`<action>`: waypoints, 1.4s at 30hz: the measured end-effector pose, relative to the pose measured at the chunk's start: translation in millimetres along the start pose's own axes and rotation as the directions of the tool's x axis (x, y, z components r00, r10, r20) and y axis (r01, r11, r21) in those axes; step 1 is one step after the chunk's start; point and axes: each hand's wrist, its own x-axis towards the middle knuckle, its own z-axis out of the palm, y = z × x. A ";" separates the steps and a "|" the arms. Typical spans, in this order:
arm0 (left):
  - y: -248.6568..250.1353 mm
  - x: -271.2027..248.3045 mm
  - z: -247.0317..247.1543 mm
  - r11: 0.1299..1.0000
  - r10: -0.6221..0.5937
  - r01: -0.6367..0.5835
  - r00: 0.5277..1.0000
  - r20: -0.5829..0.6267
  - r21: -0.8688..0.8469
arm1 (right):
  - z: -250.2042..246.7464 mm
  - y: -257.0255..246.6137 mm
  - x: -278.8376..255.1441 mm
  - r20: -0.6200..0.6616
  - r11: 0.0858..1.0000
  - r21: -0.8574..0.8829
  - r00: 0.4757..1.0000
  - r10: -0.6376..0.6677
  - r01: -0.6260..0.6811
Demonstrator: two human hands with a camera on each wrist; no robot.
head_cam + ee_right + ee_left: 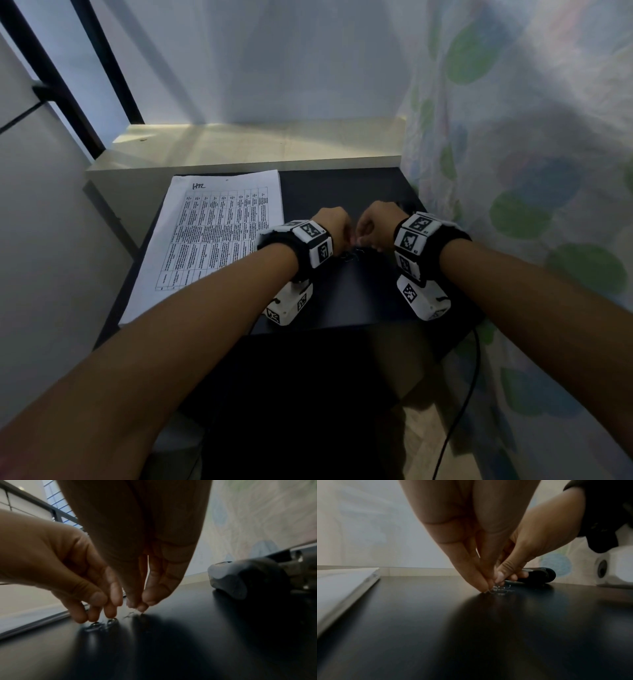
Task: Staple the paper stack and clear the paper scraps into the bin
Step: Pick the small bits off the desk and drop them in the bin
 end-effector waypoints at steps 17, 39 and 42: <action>5.5 8.9 7.4 0.984 -0.155 0.150 0.987 0.039 0.098 | -4.4 7.2 5.3 0.116 0.997 0.082 0.993 -0.004 -0.006; -0.9 8.0 -0.8 0.988 -0.145 0.139 0.984 0.102 0.066 | 3.8 9.8 7.5 0.112 0.989 0.142 0.993 0.026 -0.042; 0.3 8.5 2.0 0.988 -0.139 0.130 0.985 0.105 0.087 | 4.8 4.6 4.9 0.120 0.995 0.094 0.993 0.021 -0.033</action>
